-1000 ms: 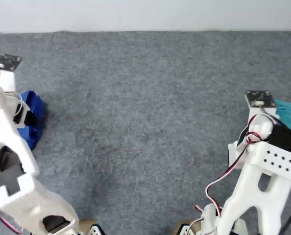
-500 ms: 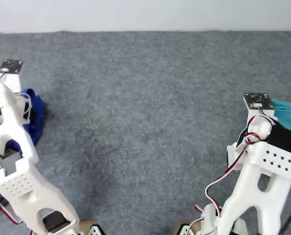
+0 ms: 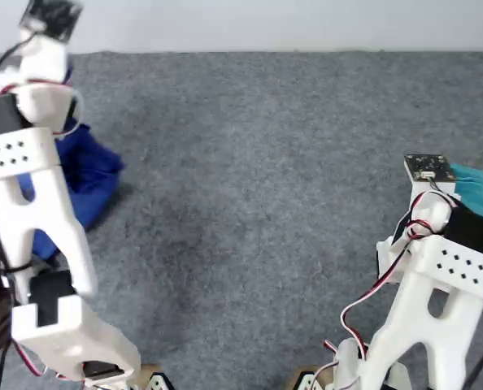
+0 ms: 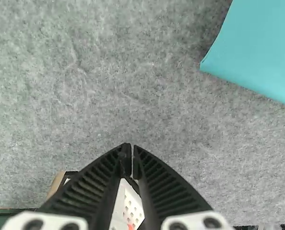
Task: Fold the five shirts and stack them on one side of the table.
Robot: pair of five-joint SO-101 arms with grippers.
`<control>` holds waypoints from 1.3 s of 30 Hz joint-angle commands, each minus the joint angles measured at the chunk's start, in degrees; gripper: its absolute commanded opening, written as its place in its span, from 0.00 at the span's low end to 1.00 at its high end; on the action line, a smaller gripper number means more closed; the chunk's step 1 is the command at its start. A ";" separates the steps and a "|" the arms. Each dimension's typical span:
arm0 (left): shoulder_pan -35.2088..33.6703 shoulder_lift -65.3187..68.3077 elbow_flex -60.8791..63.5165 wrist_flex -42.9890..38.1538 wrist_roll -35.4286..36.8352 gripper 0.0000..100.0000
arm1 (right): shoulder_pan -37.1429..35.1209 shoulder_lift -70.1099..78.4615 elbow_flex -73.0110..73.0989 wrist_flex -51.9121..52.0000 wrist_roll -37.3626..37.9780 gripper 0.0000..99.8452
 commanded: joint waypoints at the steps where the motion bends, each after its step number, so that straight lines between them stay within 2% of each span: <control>1: 6.24 -6.33 -6.55 -0.18 3.08 0.01 | -0.48 -1.36 -0.44 2.15 -0.09 0.03; 13: 28.31 -8.44 -19.30 0.09 6.86 0.01 | -0.31 -1.36 -0.44 2.15 -0.09 0.03; 18: 30.59 -8.26 -19.03 3.52 6.86 0.01 | -0.31 -1.45 -0.44 2.15 -0.09 0.03; 23: 26.20 -6.86 -13.32 15.12 6.86 0.01 | -0.57 -1.45 -0.44 2.15 -0.09 0.03; 31: 10.11 -8.44 13.76 14.68 7.56 0.01 | -0.66 -1.45 -0.44 2.15 -0.09 0.03; 35: 0.09 -8.44 24.92 8.35 7.56 0.01 | -0.92 -1.45 -0.44 2.07 -0.09 0.03; 39: -9.32 -8.62 30.55 4.57 7.21 0.01 | -6.46 -1.45 -0.62 2.07 -0.18 0.03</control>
